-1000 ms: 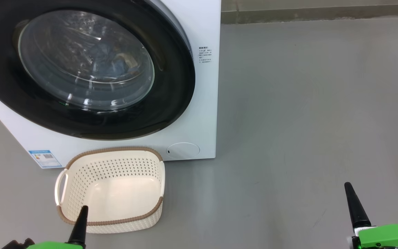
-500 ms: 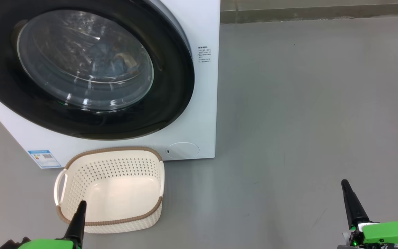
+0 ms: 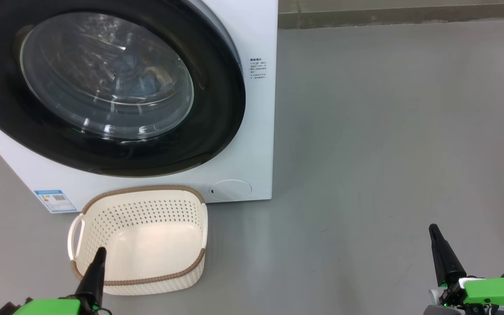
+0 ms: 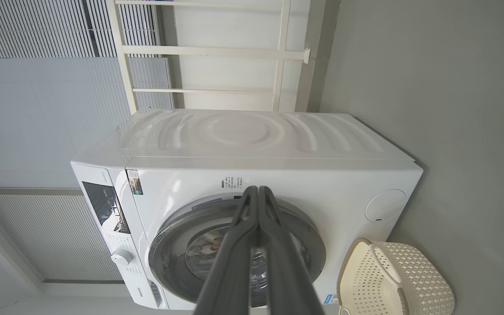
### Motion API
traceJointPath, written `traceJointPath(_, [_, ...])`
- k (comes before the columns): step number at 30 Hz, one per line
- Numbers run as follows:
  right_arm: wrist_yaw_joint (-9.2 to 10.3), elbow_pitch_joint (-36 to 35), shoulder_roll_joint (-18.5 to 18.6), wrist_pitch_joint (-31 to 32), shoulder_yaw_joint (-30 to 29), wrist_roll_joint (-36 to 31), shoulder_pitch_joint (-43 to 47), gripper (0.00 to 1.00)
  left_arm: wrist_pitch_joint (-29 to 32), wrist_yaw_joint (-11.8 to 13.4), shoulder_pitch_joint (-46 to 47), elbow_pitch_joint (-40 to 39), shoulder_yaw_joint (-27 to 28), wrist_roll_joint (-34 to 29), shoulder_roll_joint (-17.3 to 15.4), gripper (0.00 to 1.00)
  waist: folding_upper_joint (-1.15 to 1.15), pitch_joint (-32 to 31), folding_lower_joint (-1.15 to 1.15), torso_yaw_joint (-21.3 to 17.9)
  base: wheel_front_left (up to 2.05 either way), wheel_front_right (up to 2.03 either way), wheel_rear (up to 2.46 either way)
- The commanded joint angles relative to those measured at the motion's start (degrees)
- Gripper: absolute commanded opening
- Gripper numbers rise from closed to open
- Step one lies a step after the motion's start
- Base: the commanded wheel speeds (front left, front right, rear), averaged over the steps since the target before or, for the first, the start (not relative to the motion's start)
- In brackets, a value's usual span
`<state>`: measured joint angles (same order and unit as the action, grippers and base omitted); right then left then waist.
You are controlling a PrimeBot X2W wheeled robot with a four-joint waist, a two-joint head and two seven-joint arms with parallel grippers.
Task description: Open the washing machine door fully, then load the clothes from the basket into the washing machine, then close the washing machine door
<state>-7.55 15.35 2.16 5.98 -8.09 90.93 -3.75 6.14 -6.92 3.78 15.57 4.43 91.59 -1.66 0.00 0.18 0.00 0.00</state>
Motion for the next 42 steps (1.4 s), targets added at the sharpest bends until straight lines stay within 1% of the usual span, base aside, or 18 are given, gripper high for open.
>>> traceJointPath(1, [0.06,-1.3,0.7,0.5,1.6,1.2,-2.4,0.0,0.4,-0.6,2.4,-1.5,2.1,0.6,-1.2,0.0,0.0,0.0,0.0,0.0,0.0,0.0,0.0])
traceJointPath(42, [0.06,-1.3,0.7,0.5,1.6,1.2,-2.4,0.0,0.4,-0.6,2.4,-1.5,2.1,0.5,-1.2,0.0,0.0,0.0,0.0,0.0,0.0,0.0,0.0])
